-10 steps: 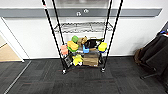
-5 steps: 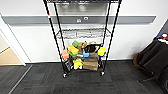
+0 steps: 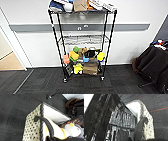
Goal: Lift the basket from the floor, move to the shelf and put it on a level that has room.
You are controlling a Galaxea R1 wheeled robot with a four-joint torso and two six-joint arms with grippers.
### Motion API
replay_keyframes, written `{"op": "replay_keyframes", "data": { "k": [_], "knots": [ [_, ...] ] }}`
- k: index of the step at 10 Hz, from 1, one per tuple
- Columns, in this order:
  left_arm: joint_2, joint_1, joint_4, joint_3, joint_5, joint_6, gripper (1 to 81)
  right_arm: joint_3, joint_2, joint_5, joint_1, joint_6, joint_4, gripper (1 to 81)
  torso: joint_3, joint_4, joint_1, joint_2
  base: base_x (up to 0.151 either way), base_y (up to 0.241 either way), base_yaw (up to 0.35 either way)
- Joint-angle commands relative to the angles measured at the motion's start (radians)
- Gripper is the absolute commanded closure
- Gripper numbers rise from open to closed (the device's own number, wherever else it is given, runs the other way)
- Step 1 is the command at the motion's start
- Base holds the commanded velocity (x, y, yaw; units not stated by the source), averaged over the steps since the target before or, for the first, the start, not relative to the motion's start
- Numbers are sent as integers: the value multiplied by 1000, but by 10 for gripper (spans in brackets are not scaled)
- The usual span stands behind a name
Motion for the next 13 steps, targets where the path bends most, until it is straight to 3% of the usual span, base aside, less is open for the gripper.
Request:
{"op": "replay_keyframes", "data": {
  "k": [1, 3, 4, 13],
  "knots": [
    [-24, -99, -13, 34, 17, 6, 811, 38, -37, -2, 123, 1, 25, 811, 77, 0, -61, 95, 0, 0, 0],
    [-22, -89, -12, 34, 17, 8, 811, 35, -37, -2, 117, 0, 23, 811, 128, 0, -107, 165, 0, 0, 0],
    [-22, -82, -12, 34, 17, 8, 811, 36, -39, -2, 113, -2, 23, 811, 74, 0, -130, 199, 0, 0, 0],
    [-38, -49, 4, 37, 7, 9, 811, 58, -68, 36, 40, -4, 12, 811, 93, 0, -324, 496, 0, 0, 0]
  ]
}}
